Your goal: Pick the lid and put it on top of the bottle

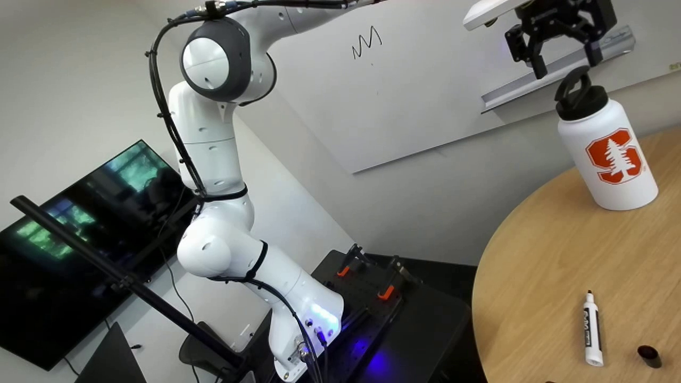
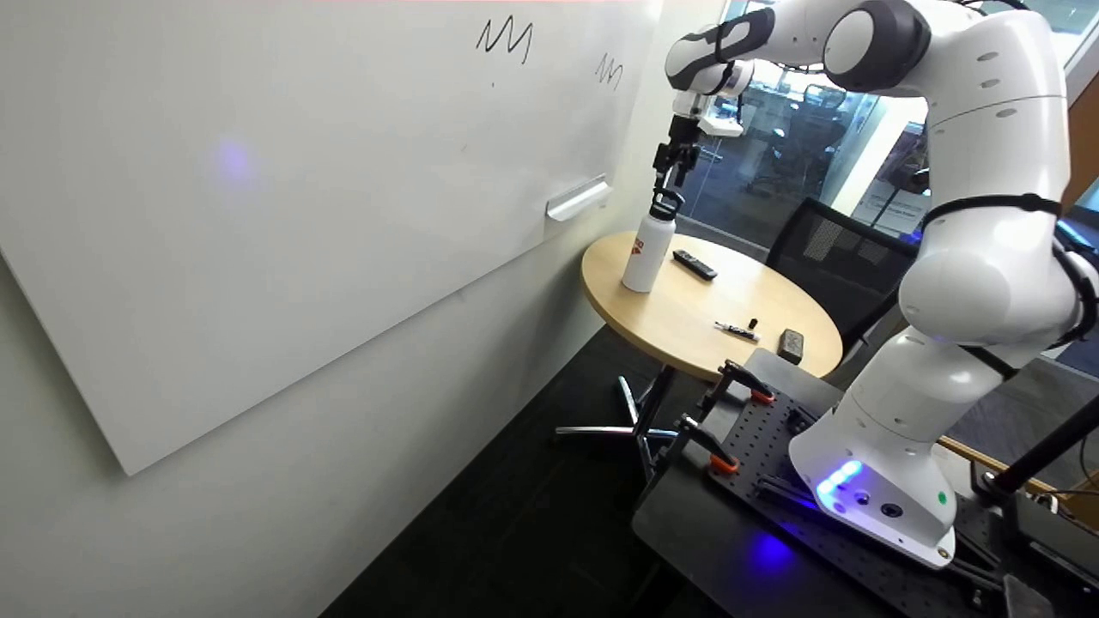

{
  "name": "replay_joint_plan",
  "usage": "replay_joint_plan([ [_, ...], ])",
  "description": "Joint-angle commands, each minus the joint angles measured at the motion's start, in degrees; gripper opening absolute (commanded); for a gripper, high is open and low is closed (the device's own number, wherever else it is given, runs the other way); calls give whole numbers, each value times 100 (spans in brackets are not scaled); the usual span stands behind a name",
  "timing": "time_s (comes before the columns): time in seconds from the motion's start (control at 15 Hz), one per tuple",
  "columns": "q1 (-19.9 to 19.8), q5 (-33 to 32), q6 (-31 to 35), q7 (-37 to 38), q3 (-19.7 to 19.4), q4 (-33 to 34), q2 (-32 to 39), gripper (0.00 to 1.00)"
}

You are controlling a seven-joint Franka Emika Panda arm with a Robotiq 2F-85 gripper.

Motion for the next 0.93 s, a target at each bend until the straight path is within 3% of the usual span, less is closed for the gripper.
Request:
replay_joint_plan([
  [0.0,31,-68,-141,180,-5,-88,-306,100],
  [0.87,378,-359,-93,583,-330,-1601,-2374,100],
])
